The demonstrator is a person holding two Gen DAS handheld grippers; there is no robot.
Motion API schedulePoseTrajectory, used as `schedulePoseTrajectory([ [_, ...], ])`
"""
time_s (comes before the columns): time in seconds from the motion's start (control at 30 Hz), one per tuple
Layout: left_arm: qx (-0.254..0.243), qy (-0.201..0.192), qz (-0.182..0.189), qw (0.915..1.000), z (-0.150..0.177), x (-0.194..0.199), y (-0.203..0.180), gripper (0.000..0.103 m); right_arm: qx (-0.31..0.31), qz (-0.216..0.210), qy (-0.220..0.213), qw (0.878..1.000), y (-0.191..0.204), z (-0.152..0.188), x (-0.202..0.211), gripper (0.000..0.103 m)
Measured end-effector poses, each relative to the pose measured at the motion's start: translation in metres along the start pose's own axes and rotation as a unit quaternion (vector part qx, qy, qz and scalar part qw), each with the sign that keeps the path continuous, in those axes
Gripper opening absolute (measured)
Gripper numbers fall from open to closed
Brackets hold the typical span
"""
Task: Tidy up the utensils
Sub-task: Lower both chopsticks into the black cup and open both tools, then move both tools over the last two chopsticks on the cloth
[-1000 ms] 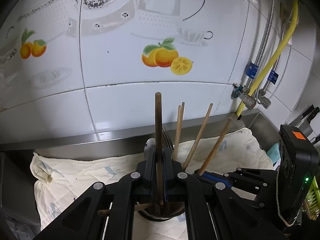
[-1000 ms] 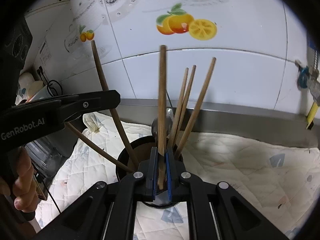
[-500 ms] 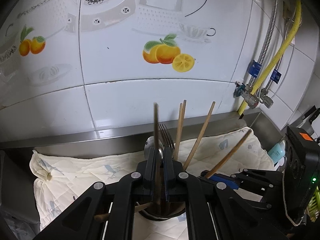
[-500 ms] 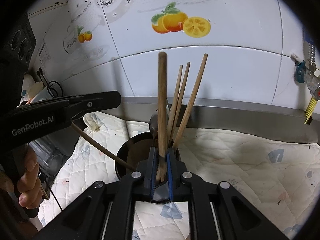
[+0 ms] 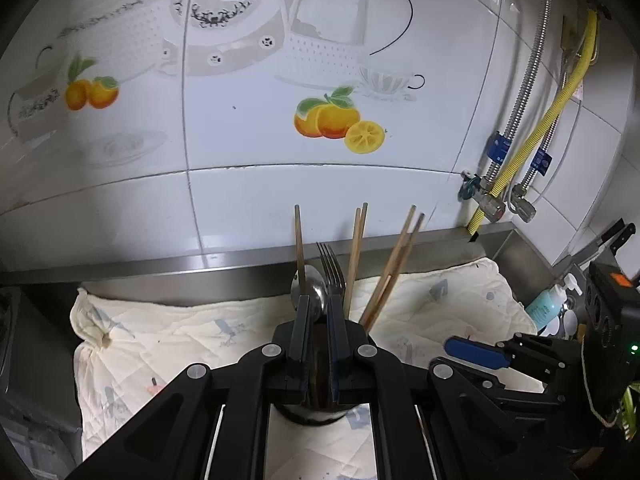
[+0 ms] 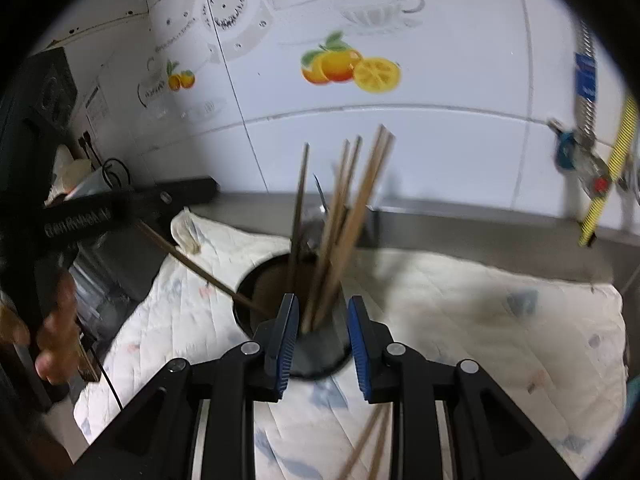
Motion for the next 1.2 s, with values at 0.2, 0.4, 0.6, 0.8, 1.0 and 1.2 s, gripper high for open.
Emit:
schedulePoseTrajectory([
  [0.2,0.004,0.000,0.003,1.0000,0.016,0.018,-0.001,0.009,-0.029,0.015,0.046,0.998,-0.025,0.042,0.003,0.029],
  [0.4,0.005,-0.009,0.001,0.9999,0.019,0.033,-0.002,0.009,-0.052,0.031,0.096,0.994,-0.046,0.089,-0.001,0.029],
  [0.6,0.004,-0.017,0.003,0.9998,0.013,0.043,-0.007,0.009,-0.068,0.032,0.138,0.988,-0.055,0.124,-0.011,0.029],
  [0.8,0.010,-0.017,0.017,0.9997,0.017,0.054,-0.016,0.009,-0.064,0.031,0.166,0.984,-0.056,0.148,-0.017,0.029],
  [1.0,-0.001,-0.006,0.042,0.9991,0.035,0.061,-0.036,0.009,-0.069,0.027,0.178,0.981,-0.058,0.160,-0.018,0.029],
  [1.2,-0.009,0.023,0.064,0.9977,0.063,0.048,-0.055,0.009,-0.078,0.022,0.185,0.979,-0.055,0.172,-0.010,0.029],
])
Point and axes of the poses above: each gripper's, at about its wrist camera, not at the fingertips, and x roughly against the way its jaws point, y to its left, z to its underside, the point moved 8 cm from there along -x, roughly the way its jaws point, and after that the axes turned 4 degrees about -x, right-handed, at the moved point
